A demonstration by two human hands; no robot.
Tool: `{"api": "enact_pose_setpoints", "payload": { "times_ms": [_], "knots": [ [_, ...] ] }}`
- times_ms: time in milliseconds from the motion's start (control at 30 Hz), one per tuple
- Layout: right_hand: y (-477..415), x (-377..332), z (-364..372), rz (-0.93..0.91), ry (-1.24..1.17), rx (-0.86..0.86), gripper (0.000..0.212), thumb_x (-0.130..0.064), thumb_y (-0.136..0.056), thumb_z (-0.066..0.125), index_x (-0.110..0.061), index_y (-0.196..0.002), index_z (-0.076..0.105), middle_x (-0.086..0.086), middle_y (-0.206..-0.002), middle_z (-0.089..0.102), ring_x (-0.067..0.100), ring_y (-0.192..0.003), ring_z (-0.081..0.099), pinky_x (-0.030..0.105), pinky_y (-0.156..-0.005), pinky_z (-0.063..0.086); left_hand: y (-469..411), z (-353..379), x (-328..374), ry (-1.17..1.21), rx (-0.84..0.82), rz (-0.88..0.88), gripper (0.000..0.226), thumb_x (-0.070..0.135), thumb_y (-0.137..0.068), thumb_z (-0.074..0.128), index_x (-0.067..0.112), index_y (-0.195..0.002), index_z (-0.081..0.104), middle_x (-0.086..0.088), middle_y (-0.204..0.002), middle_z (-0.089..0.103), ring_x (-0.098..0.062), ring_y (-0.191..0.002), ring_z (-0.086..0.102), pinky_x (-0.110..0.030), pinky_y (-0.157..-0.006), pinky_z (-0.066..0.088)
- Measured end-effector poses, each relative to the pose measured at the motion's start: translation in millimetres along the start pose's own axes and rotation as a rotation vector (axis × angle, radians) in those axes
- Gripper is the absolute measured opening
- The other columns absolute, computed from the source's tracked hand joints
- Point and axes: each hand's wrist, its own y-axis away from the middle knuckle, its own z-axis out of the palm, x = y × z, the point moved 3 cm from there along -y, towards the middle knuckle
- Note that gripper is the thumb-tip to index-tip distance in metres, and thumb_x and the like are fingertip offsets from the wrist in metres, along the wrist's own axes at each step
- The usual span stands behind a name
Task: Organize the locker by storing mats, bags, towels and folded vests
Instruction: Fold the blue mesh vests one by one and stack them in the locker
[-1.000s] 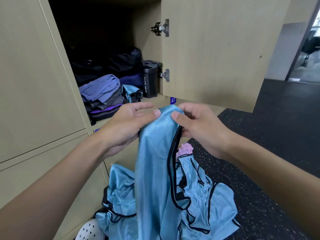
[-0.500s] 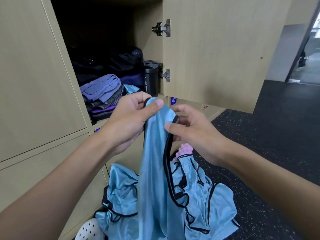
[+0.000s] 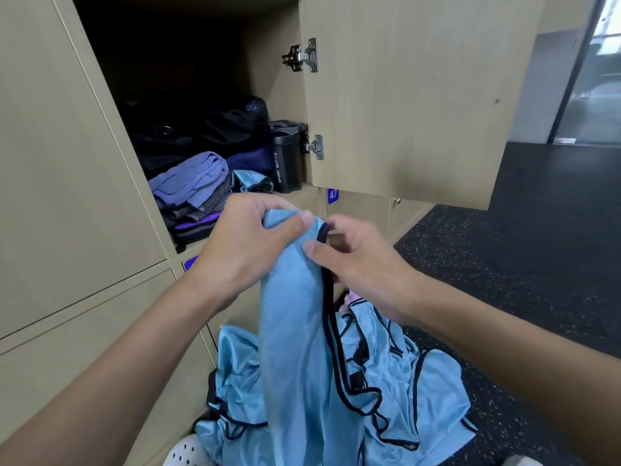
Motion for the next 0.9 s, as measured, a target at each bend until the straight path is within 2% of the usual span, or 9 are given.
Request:
{"api": "enact_pose_setpoints", "payload": {
  "times_ms": [100,233,300,367,433,533,667,800,900],
  "knots": [
    [3,9,5,0.053,0.061,-0.118,0.021,-0.009,-0.090,0.066,-0.016,-0.109,0.062,0.017,-0.105,0.070,0.025,-0.084,0.068,0.024,-0.067,0.058,-4,-7,-2,0.094,0.167,0.030,0.019,0.022,-0.093,0.068,0.014,-0.076,0.070,-0.004,-0.072,0.066,-0.013,-0.066,0.056,-0.036,-0.060,0.045],
    [7,19,8,0.090,0.267,-0.128,0.007,-0.013,-0.092,0.062,-0.009,-0.098,0.062,0.014,-0.094,0.070,0.023,-0.079,0.064,0.039,-0.078,0.055,-9,-18,-9,0.196,0.312,-0.043,0.022,0.025,-0.096,0.064,0.024,-0.074,0.063,0.010,-0.080,0.067,-0.013,-0.076,0.059,-0.039,-0.071,0.049],
    [6,22,7,0.082,0.304,-0.114,0.017,-0.012,-0.094,0.058,-0.003,-0.080,0.054,0.009,-0.068,0.054,0.010,-0.058,0.045,0.030,-0.056,0.044,-8,-20,-9,0.147,0.330,-0.059,0.018,0.029,-0.095,0.064,0.025,-0.077,0.062,0.012,-0.086,0.067,-0.008,-0.080,0.059,-0.031,-0.076,0.046],
    [5,20,7,0.067,0.300,-0.104,0.030,-0.011,-0.096,0.054,-0.012,-0.067,0.045,-0.004,-0.058,0.037,0.003,-0.046,0.031,0.020,-0.046,0.029,-6,-18,-6,-0.002,0.219,-0.022,0.016,0.041,-0.089,0.069,0.026,-0.093,0.065,0.018,-0.092,0.067,0.007,-0.086,0.059,-0.012,-0.078,0.040],
    [4,15,6,0.018,0.304,-0.109,0.032,-0.010,-0.097,0.052,-0.017,-0.066,0.047,-0.008,-0.058,0.039,0.002,-0.048,0.033,0.019,-0.048,0.028,0,-11,-5,-0.180,-0.075,0.013,0.051,0.061,-0.069,0.077,0.033,-0.111,0.064,0.019,-0.099,0.069,0.011,-0.095,0.059,-0.003,-0.076,0.041],
    [2,11,3,-0.023,0.293,-0.120,0.021,-0.003,-0.095,0.050,-0.011,-0.085,0.067,-0.004,-0.067,0.055,0.003,-0.058,0.044,0.019,-0.055,0.035,9,-1,-11,-0.489,-0.364,-0.004,0.062,0.066,-0.058,0.079,0.041,-0.113,0.066,0.020,-0.102,0.069,0.005,-0.098,0.062,-0.020,-0.089,0.050],
    [6,10,-2,-0.022,0.293,-0.178,0.005,-0.016,-0.096,0.059,-0.018,-0.093,0.063,-0.006,-0.067,0.057,0.004,-0.058,0.047,0.018,-0.057,0.038,4,-6,-8,-0.476,-0.204,0.094,0.005,0.032,-0.079,0.080,0.029,-0.080,0.076,0.013,-0.074,0.071,-0.007,-0.073,0.065,-0.034,-0.073,0.051],
    [8,18,-5,0.048,0.337,-0.240,0.019,-0.014,-0.089,0.066,-0.024,-0.102,0.055,0.008,-0.097,0.070,0.026,-0.081,0.069,0.043,-0.076,0.057,-1,-23,-4,-0.397,0.025,0.156,0.012,0.028,-0.086,0.075,0.030,-0.075,0.072,0.013,-0.076,0.070,-0.003,-0.072,0.063,-0.023,-0.068,0.051],
    [10,27,-8,0.052,0.533,-0.221,0.017,-0.018,-0.082,0.060,-0.032,-0.084,0.050,-0.009,-0.077,0.063,0.015,-0.066,0.056,0.046,-0.069,0.053,-5,-37,1,-0.336,0.229,0.191,0.012,0.025,-0.088,0.073,0.027,-0.077,0.071,0.012,-0.077,0.069,-0.009,-0.069,0.060,-0.020,-0.063,0.045]
  ]
}}
